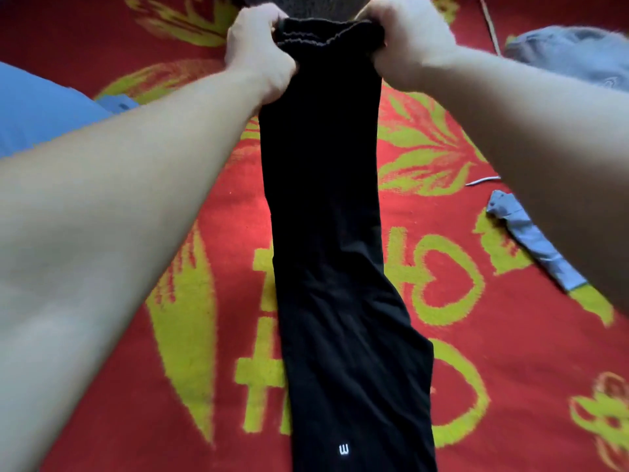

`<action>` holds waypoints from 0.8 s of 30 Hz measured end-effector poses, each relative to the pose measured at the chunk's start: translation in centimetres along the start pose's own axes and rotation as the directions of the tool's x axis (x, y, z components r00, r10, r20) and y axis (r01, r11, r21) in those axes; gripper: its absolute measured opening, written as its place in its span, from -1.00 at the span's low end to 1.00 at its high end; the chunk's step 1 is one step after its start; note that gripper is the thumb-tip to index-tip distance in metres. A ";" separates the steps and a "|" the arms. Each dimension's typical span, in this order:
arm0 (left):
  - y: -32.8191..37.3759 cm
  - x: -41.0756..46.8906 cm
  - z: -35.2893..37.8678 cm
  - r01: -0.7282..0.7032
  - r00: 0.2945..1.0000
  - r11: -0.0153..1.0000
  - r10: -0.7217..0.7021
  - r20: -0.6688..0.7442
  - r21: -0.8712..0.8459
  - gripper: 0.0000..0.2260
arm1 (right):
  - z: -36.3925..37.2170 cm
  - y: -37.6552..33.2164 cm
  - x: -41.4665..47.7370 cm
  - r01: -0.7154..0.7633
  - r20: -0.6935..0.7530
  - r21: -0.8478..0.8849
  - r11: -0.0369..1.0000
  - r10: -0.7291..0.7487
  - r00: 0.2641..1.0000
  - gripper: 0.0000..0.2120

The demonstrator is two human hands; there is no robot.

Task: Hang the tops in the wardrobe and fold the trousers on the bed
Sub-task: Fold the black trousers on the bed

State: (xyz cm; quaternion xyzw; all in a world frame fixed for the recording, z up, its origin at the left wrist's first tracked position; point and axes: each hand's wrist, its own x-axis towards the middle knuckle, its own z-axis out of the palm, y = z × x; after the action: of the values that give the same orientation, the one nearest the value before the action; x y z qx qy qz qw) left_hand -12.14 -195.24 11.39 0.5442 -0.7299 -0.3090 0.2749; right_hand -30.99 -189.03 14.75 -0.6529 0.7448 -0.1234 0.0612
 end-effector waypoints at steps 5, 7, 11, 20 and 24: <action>-2.6 -9.8 3.5 -0.143 0.968 0.946 0.195 -0.156 0.292 -0.61 | 5.8 0.7 -8.2 0.032 -0.116 0.105 0.994 -0.020 0.993 -0.66; -6.2 -15.9 5.8 -0.180 0.983 0.919 0.184 0.023 0.352 -0.67 | 10.0 1.9 -13.9 0.037 0.130 0.043 0.998 -0.042 0.991 -0.61; -12.5 -27.4 9.2 -0.348 0.828 0.785 0.002 0.560 0.512 -0.60 | 17.0 3.6 -24.7 0.093 0.630 -0.078 0.993 -0.023 0.776 -0.56; -12.9 -34.7 9.0 -0.327 0.934 0.886 0.249 0.257 0.329 -0.66 | 17.7 3.4 -35.1 0.159 -0.039 0.004 0.987 -0.159 0.986 -0.64; -13.8 -36.8 9.0 -0.403 0.764 0.850 0.110 0.636 0.338 -0.58 | 17.8 3.9 -37.7 0.164 0.429 0.022 0.986 -0.158 0.890 -0.53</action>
State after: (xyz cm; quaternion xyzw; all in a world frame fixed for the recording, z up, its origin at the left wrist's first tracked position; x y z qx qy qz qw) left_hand -0.70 -161.37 -7.31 0.3597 -0.8991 -0.2416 -0.0624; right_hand -24.93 -153.21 -6.04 -0.7238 0.6573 0.0240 0.2083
